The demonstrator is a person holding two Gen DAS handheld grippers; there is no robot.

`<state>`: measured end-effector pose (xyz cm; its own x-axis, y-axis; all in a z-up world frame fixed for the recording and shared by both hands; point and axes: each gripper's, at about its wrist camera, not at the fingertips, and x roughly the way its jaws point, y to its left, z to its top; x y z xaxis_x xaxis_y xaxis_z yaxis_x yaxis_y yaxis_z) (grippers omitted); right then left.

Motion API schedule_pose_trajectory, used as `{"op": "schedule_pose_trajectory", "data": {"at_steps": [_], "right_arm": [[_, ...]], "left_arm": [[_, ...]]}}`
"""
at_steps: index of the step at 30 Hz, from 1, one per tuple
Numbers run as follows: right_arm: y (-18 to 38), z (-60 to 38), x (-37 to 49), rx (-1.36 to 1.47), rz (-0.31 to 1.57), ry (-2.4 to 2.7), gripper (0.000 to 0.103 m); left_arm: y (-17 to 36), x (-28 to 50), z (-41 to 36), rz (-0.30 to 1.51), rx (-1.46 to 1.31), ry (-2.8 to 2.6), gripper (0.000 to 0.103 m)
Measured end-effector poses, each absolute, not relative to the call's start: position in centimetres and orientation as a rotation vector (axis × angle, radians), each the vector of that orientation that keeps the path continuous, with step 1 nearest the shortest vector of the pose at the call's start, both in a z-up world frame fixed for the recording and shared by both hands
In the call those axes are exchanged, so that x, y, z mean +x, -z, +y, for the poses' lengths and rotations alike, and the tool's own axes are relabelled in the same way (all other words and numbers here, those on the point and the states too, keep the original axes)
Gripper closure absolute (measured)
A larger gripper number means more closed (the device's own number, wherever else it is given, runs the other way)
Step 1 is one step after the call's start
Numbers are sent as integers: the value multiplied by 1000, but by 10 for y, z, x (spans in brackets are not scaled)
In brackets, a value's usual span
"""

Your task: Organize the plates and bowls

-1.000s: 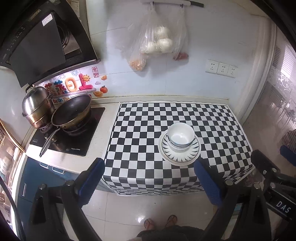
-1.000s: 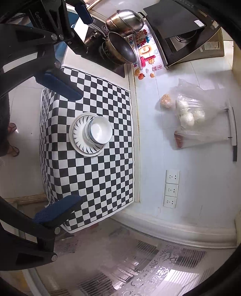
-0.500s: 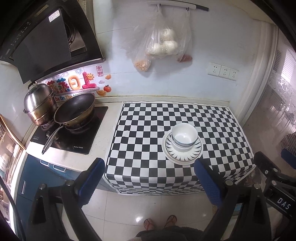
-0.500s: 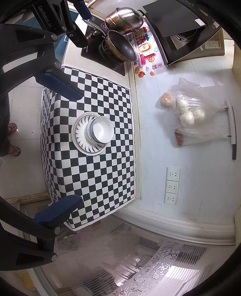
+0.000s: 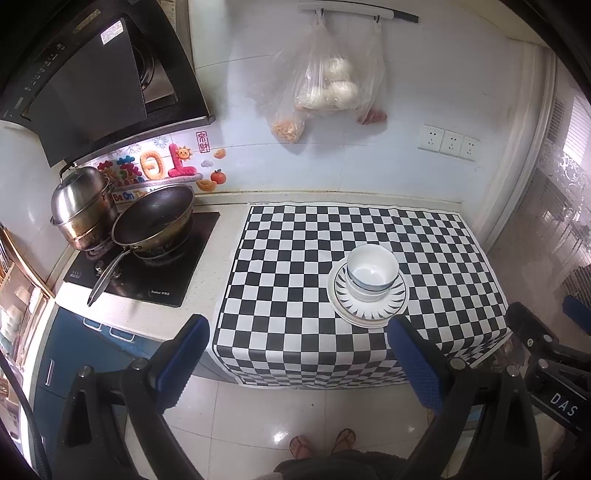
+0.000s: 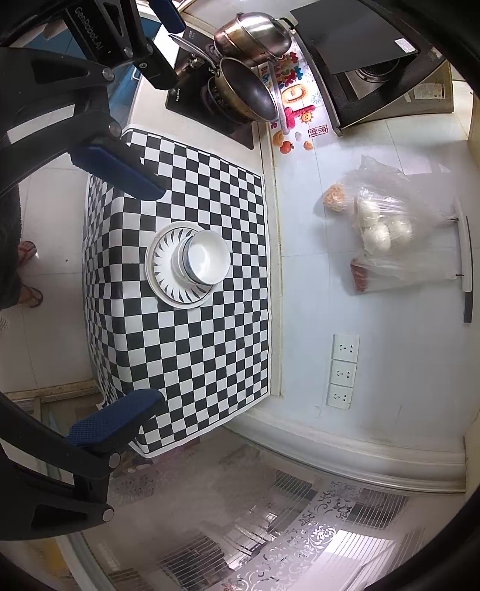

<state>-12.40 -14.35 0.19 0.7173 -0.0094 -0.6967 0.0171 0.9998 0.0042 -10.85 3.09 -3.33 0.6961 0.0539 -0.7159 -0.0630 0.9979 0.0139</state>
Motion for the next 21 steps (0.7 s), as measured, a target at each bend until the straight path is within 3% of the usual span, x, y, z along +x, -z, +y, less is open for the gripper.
{"op": "schedule_pose_trajectory", "data": {"at_steps": [21], "right_arm": [[-1,-149,-118,2,766,25,0]], "left_arm": [[29,-102,29,787,-3,-61,4]]}}
